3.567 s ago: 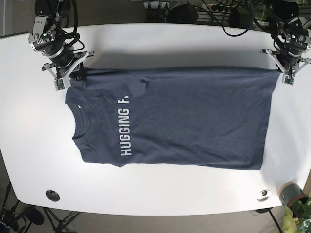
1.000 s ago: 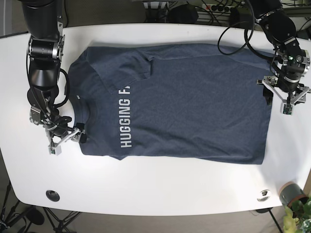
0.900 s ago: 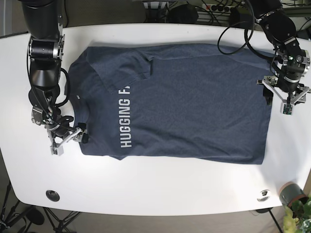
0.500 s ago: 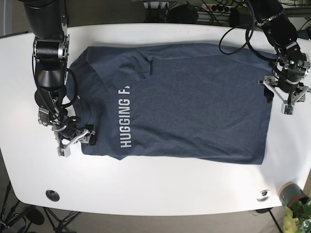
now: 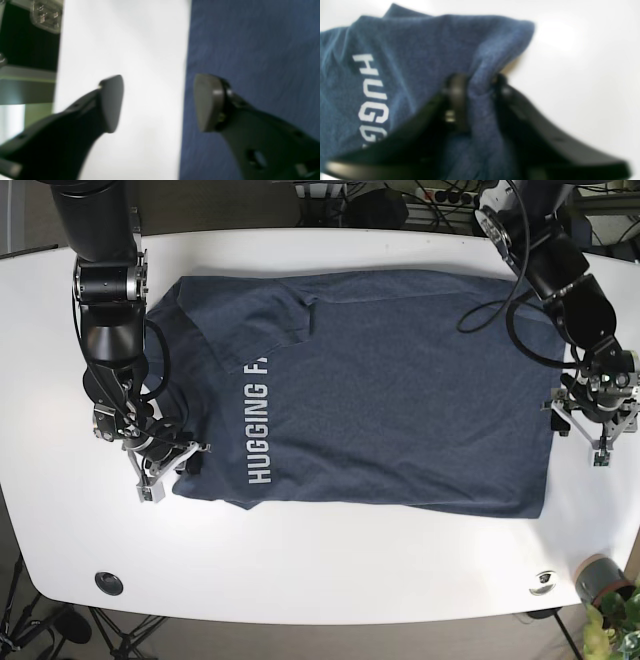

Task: Fold the T-shirt properly
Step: 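Move both grippers along the shirt sides toward its hem, then grasp the shirt hem corners with both grippers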

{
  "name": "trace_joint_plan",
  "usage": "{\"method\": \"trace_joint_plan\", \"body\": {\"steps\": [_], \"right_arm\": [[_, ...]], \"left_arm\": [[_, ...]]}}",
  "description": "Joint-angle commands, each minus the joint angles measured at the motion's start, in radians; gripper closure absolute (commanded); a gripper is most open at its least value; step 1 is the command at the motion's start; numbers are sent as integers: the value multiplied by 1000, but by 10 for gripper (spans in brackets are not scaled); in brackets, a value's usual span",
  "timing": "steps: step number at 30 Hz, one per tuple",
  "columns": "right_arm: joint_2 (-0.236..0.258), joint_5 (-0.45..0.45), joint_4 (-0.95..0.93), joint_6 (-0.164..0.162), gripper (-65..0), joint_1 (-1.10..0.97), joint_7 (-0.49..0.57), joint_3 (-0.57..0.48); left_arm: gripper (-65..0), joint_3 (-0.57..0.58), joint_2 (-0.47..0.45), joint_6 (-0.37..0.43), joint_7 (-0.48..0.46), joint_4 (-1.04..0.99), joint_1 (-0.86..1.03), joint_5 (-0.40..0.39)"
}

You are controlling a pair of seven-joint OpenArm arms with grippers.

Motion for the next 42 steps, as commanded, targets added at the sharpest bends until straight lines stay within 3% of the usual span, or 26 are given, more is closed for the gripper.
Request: {"method": "trace_joint_plan", "body": {"steps": [1, 6, 10, 20, 24, 27, 36, 38, 42], "right_arm": [[11, -3, 10, 2, -24, 20, -22, 1], [14, -3, 16, 3, 0, 20, -22, 3], [14, -3, 16, 5, 0, 20, -22, 3], [16, -2, 16, 6, 0, 20, -21, 5], [16, -2, 16, 6, 0, 20, -21, 5], [16, -2, 16, 6, 0, 20, -21, 5], [16, 4, 16, 6, 0, 20, -21, 5], [16, 6, 16, 6, 0, 20, -21, 5], [16, 6, 16, 6, 0, 20, -21, 6]], "left_arm": [[-522, -1, -19, 57, -22, -77, -68, 8], [-624, 1, -40, 175, -39, -251, -182, 4], [-626, 1, -57, 226, -150, -413, -248, 4], [-626, 1, -109, 221, -291, -785, -367, 4], [-626, 1, -109, 146, -324, -841, -378, 4], [-626, 1, -106, 112, -326, -844, -378, 4], [-625, 1, -92, 109, -326, -1006, -430, 4], [-601, 1, -92, 109, -326, -1036, -433, 4], [-450, 1, -91, 109, -326, -1048, -435, 4]]}}
